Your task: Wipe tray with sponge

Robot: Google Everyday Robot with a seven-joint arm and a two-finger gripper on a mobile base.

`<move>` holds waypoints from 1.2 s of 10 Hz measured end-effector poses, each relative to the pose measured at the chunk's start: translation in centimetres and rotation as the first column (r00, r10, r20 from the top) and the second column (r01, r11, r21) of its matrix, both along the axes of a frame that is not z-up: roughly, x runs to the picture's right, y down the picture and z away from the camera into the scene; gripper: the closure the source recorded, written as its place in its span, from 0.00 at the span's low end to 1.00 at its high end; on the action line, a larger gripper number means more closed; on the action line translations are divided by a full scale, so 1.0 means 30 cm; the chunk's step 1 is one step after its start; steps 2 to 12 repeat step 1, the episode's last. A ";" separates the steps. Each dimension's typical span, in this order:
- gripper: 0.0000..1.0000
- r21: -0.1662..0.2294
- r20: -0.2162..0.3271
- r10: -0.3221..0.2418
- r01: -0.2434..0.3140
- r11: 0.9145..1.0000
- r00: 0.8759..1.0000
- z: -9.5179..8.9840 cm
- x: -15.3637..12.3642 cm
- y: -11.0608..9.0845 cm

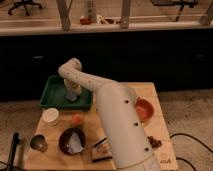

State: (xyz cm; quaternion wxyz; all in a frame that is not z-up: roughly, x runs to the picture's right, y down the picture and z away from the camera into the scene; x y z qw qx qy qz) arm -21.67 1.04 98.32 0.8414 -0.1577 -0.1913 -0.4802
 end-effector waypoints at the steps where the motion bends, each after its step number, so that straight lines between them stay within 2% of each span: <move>1: 1.00 0.000 0.000 0.000 0.000 1.000 1.000 0.000 0.000 0.000; 12: 1.00 0.000 0.000 0.000 0.000 1.000 1.000 0.000 0.000 0.000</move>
